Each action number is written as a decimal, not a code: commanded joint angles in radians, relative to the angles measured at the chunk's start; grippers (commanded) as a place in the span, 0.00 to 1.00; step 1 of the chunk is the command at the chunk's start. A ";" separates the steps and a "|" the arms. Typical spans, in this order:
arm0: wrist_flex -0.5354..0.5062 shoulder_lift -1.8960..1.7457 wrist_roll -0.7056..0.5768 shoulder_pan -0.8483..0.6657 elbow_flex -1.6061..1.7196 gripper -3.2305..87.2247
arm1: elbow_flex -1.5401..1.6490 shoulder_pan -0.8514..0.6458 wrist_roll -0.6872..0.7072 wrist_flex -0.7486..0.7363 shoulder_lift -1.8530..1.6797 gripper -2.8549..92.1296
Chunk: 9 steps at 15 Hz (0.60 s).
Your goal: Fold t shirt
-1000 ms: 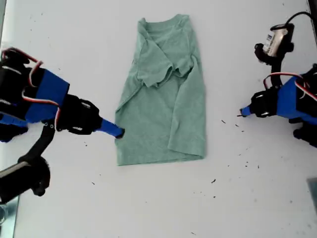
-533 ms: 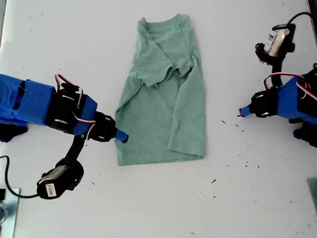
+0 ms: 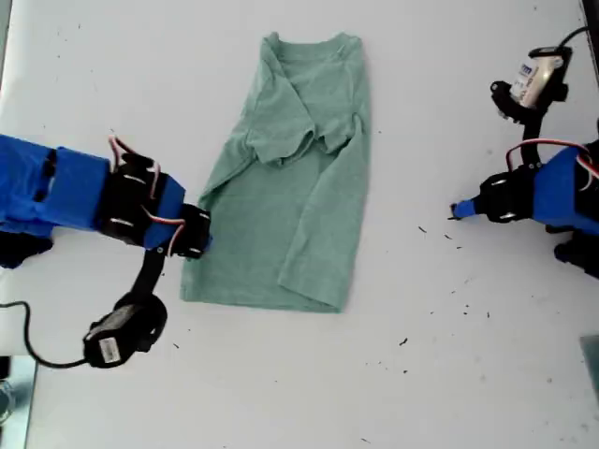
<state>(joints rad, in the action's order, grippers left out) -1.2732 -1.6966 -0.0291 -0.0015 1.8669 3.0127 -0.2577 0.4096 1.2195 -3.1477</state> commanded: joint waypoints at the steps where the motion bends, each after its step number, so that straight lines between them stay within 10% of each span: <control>1: -0.112 -0.155 0.011 -0.029 -0.106 0.03 | 0.021 -0.006 0.005 0.081 -0.147 0.06; 9: -0.064 0.614 -0.156 -0.003 -1.039 0.03 | 0.041 -0.014 0.005 0.115 -0.219 0.06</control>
<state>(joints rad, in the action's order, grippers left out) -1.4036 -1.1720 -0.1672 -0.0184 1.0109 3.0388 -0.2654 0.4096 1.3315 -3.3594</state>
